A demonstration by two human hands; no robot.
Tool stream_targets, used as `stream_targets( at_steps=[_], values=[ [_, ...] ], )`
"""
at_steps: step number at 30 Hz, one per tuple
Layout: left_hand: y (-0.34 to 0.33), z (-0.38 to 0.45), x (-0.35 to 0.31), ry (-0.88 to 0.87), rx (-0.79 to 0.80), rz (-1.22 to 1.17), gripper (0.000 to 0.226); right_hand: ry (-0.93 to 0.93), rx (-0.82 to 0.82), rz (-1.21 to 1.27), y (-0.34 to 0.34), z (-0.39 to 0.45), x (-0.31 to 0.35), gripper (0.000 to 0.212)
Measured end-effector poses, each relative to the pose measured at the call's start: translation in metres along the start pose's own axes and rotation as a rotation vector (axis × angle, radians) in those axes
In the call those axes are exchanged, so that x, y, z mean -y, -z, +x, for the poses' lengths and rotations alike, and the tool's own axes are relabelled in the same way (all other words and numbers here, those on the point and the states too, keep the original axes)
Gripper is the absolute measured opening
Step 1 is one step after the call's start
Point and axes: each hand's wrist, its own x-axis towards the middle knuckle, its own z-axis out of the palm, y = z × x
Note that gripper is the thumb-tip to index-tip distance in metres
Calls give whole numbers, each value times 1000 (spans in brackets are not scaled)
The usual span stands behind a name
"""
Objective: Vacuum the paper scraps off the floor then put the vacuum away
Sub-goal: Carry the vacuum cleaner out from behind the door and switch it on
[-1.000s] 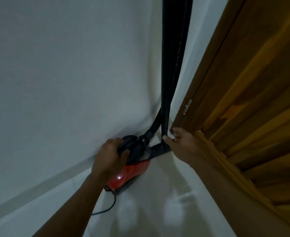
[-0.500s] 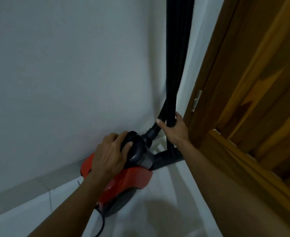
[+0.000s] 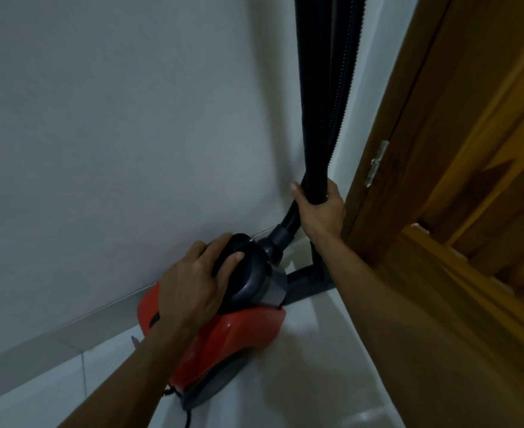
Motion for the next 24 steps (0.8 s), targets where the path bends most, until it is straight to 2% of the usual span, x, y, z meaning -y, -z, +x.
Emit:
stream_targets(
  at_steps=[4,10,18,24],
  values=[
    [-5,2,7,-43,-50,29,46,29,-77,23,-10,2,-4,64],
    [-2,4,11,-110,-57,19,51,76,-119,43,-8,-6,1,76],
    [7,-3,20,-118,-98,-53,50,75,-93,34,1,-25,7,75],
    [29,-12,27,-89,-57,-129,51,88,-77,28,5,-39,15,72]
  ],
)
